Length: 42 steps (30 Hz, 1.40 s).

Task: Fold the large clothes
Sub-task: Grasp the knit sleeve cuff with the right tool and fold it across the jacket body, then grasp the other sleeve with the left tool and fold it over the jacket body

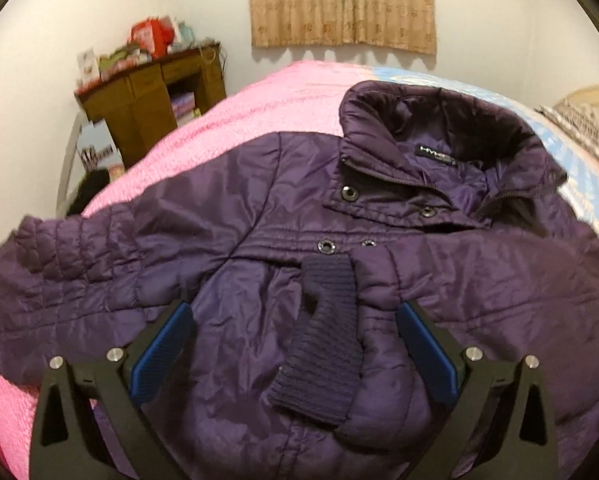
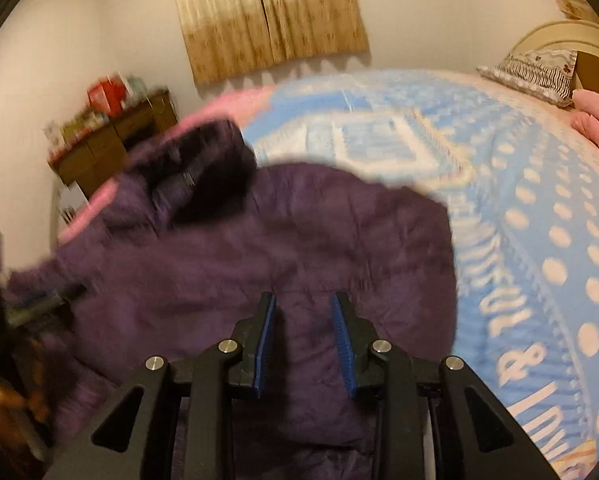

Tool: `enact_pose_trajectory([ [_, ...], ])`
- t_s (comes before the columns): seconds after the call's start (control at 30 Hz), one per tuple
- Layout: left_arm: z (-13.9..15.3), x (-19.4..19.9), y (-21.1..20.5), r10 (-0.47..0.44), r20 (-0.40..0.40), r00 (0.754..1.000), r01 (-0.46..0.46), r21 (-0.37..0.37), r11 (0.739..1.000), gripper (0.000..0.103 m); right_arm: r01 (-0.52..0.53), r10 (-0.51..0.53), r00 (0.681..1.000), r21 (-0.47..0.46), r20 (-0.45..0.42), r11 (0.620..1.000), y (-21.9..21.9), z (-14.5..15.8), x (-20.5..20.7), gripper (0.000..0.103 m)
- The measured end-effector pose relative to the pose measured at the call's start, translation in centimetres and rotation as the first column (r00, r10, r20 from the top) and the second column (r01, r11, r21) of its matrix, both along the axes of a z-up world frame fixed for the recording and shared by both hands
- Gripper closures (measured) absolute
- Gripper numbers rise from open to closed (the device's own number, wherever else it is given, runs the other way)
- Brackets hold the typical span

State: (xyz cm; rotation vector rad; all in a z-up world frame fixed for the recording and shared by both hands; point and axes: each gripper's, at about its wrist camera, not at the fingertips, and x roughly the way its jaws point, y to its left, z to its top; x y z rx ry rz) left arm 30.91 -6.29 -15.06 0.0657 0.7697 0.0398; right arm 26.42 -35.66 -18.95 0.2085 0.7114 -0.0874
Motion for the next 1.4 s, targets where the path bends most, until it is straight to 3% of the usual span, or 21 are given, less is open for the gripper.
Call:
enact_pose_trajectory([
  [0.07,-0.2,-0.3,0.1,0.002,0.017,1.0,-0.001,-0.011,1.0,0.0,-0.005,0.005,1.0,-0.015,0.025,1.0,0.2,-1.5,0.1,0.072],
  [0.23,-0.3,0.2,1.3,0.005,-0.02,1.0,-0.008,-0.119,0.993,0.0,-0.017,0.019,1.0,-0.066,0.024,0.998,1.1,-1.4,0.2,0.061],
  [0.33,0.9,-0.6,2.3,-0.005,-0.043,0.999,-0.001,-0.141,0.99,0.0,-0.026,0.028,0.999,-0.073,0.026,0.997,1.4,-1.4,0.2,0.059],
  [0.5,5.8,-5.0,7.8,0.068,0.08,0.994,-0.057,-0.139,0.989,0.0,-0.028,0.031,0.999,-0.063,0.037,0.998,1.5,-1.5,0.0,0.057],
  [0.6,7.7,-7.4,13.7,0.181,0.137,0.974,-0.162,-0.143,0.976,0.0,-0.031,0.033,0.999,-0.061,0.04,0.998,1.5,-1.5,0.0,0.056],
  [0.73,8.0,-10.4,22.9,0.418,0.148,0.896,-0.389,-0.19,0.901,0.0,-0.033,0.036,0.998,-0.059,0.043,0.998,1.5,-1.6,0.0,0.055],
  [0.8,7.4,-11.8,27.2,0.525,0.125,0.842,-0.487,-0.242,0.839,0.0,-0.033,0.036,0.998,-0.06,0.043,0.998,1.5,-1.6,0.0,0.055],
  [0.93,5.6,-14.4,33.7,0.697,0.054,0.715,-0.627,-0.39,0.674,0.0,-0.033,0.036,0.998,-0.062,0.042,0.998,1.5,-1.5,0.0,0.055],
  [1.03,4.4,-14.7,35.3,0.727,0.011,0.687,-0.642,-0.459,0.614,0.0,-0.034,0.036,0.998,-0.062,0.042,0.998,1.5,-1.5,0.0,0.055],
  [1.13,3.2,-13.9,35.7,0.741,-0.004,0.672,-0.658,-0.463,0.594,0.0,-0.033,0.036,0.999,-0.065,0.041,0.997,1.5,-1.6,0.0,0.055],
  [1.23,1.7,-12.8,36.2,0.755,-0.057,0.653,-0.676,-0.494,0.547,0.0,-0.03,0.033,0.999,-0.07,0.04,0.997,1.6,-1.6,0.1,0.055],
  [1.3,0.2,-12.3,37.2,0.765,-0.133,0.631,-0.701,-0.522,0.487,0.0,-0.03,0.033,0.999,-0.072,0.039,0.997,1.6,-1.6,0.1,0.055],
  [1.4,-1.7,-11.9,37.9,0.749,-0.227,0.623,-0.706,-0.575,0.413,0.0,-0.029,0.032,0.999,-0.073,0.039,0.997,1.7,-1.6,0.1,0.054],
])
